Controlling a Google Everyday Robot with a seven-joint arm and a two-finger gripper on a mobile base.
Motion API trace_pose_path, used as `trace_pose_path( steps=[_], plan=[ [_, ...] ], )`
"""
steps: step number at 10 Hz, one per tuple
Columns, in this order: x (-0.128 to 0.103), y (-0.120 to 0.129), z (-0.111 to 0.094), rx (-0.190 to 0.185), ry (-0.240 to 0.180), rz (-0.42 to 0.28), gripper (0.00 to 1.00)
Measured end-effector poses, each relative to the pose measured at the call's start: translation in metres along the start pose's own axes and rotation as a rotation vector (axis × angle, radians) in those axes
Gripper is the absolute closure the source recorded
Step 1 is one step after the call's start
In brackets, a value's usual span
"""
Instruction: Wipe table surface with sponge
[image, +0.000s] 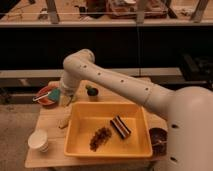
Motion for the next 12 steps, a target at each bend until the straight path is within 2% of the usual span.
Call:
trace_pose_path(
  steps=[1, 2, 4, 10, 11, 12],
  plan=[
    [-0.005, -0.004, 0.017, -0.017, -0.003, -0.013, 0.74],
    [-0.005, -0.008, 0.043, -0.036, 0.008, -0.019, 0.74],
    [0.001, -0.002, 0.068, -0.011, 0.024, -0.012, 0.77],
    [0.004, -0.002, 0.072, -0.007, 0.027, -0.003, 0.77],
    [0.003, -0.007, 0.077, -0.011, 0.022, -0.003, 0.77],
    [0.006, -0.017, 0.09, -0.018, 0.018, -0.003, 0.77]
  ],
)
